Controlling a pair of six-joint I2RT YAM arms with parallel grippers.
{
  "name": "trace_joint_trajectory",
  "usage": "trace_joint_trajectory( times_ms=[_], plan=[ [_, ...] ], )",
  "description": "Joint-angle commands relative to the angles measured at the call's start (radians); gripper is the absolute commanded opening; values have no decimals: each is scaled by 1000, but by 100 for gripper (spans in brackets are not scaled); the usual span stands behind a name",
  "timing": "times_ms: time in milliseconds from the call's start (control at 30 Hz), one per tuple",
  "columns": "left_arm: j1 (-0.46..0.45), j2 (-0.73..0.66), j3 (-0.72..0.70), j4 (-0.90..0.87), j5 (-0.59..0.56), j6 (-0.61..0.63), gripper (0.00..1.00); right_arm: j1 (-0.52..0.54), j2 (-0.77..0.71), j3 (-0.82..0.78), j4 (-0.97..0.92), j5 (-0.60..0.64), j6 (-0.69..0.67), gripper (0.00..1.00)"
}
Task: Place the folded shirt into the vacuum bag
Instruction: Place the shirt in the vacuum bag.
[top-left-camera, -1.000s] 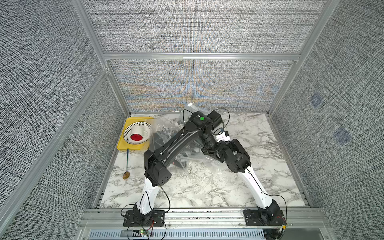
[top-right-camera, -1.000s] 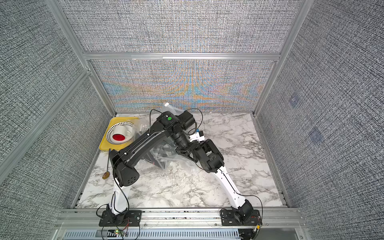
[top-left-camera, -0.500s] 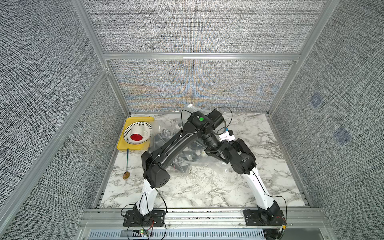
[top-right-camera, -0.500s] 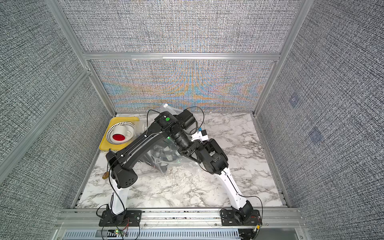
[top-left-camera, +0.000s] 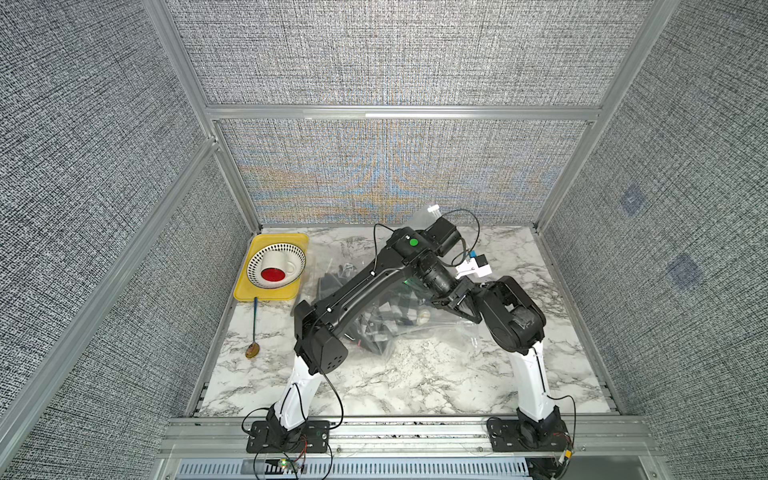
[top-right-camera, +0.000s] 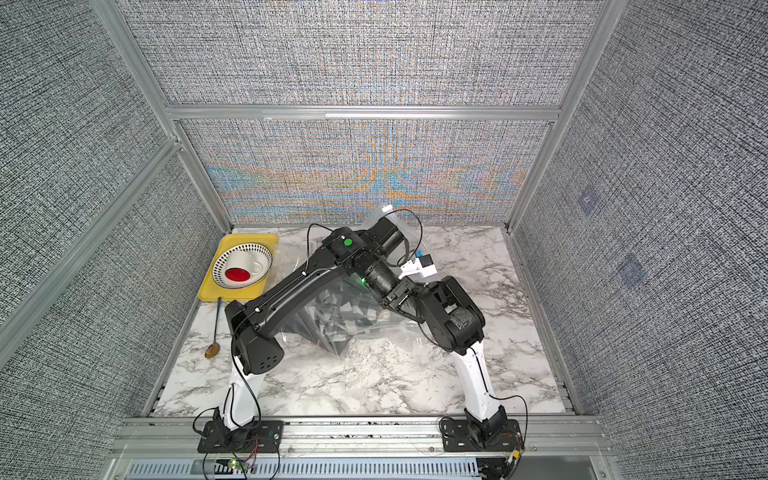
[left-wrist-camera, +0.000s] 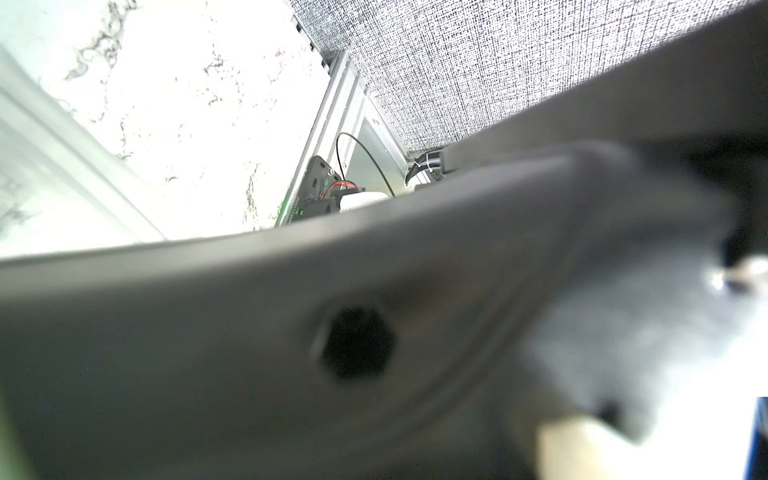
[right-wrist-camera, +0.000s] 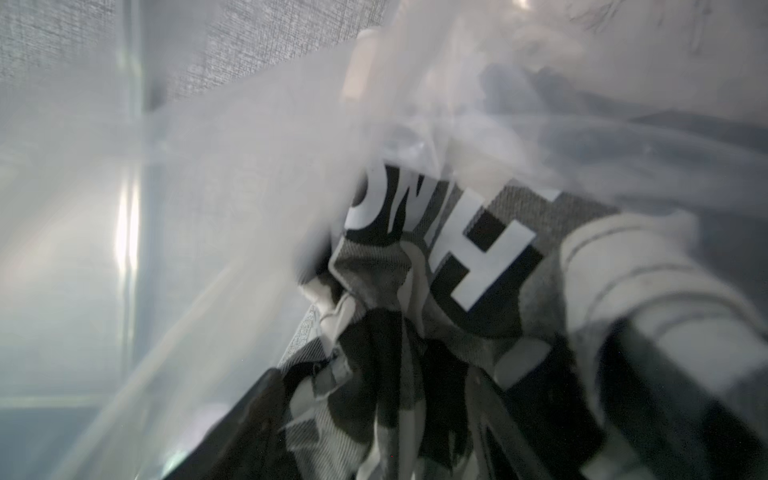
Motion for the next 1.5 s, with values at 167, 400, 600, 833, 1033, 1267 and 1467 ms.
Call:
trace_joint_trajectory(
  times_ms=[167,400,600,833,1033,1267,1467],
  plan=[
    [20,-9,77,625,-126,111,0,12,-80,-106,-11,9,-87,80],
    [51,-7,139,565,-156,155,0,13,-135,-222,74,45,-65,69],
    [54,-10,146,565,-145,150,0,13,-178,-290,203,36,-34,69],
    [52,1,143,576,-122,134,0,42,-128,-245,219,8,-12,20],
    [34,8,114,590,-103,127,0,89,-66,-130,211,-16,-16,52],
    [19,-27,18,630,-98,123,0,71,-41,-159,283,35,64,50],
    [4,-119,-210,733,-93,113,0,27,-158,-254,256,91,-19,50]
  ],
)
